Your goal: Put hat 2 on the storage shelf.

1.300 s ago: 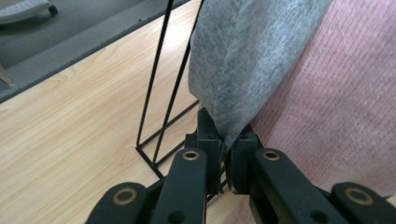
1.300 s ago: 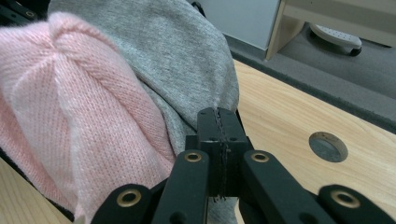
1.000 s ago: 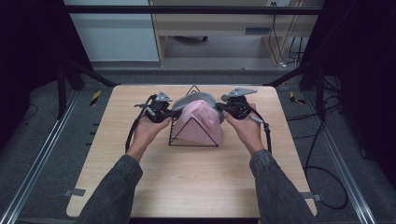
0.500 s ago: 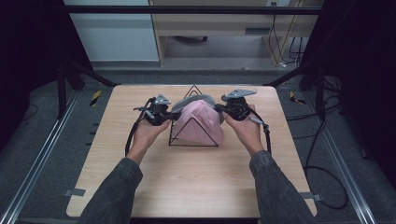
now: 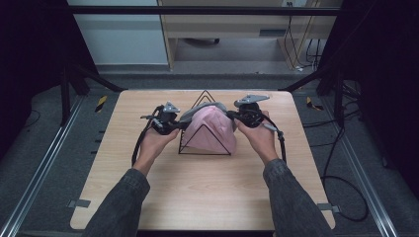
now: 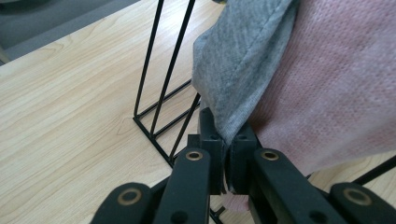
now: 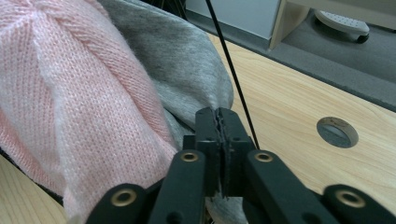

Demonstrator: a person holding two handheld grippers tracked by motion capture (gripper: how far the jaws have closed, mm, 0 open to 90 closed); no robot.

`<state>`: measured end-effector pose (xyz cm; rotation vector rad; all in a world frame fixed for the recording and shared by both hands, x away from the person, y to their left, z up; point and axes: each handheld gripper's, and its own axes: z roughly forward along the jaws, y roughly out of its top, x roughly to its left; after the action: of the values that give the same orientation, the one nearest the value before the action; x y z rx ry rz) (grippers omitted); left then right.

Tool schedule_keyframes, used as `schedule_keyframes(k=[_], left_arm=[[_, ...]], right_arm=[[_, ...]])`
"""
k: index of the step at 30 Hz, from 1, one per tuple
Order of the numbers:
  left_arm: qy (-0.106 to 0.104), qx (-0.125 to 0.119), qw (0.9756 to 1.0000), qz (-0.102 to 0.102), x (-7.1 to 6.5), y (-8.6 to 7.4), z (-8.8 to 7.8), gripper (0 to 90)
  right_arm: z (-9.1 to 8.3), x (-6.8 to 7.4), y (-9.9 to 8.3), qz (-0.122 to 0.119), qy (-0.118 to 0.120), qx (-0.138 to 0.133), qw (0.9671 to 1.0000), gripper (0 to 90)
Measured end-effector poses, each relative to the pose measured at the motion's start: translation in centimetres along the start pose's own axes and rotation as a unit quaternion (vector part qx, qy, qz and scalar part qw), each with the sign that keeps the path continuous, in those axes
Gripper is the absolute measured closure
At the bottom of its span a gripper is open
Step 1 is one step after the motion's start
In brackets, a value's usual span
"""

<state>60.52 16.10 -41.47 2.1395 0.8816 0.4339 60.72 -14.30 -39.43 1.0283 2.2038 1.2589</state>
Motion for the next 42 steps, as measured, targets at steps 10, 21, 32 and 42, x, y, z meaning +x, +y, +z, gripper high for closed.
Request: schedule_keyframes(k=[10,21,32,42], left_arm=[[0.022,-0.041,0.9988,-0.014,-0.1,-0.1,-2.5,61.8],[0.045,-0.043,0.9979,-0.016,-0.7,-2.5,-7.1,27.2],[0.021,0.058,0.998,-0.013,-1.6,-8.8,-6.3,9.8],[0.013,0.12,0.9925,-0.019,-1.7,-11.9,-4.3,8.1]], right_arm=[[-3.4,-0.9,0.6,0.008,-0.028,-0.034,0.999,63.9],[-7.9,-0.6,-2.6,0.029,-0.056,-0.036,0.9974,30.4],[-8.0,-0.5,-10.1,0.058,-0.066,0.052,0.9947,12.6],[-6.2,-0.5,-14.0,0.079,-0.063,0.116,0.9881,9.5]])
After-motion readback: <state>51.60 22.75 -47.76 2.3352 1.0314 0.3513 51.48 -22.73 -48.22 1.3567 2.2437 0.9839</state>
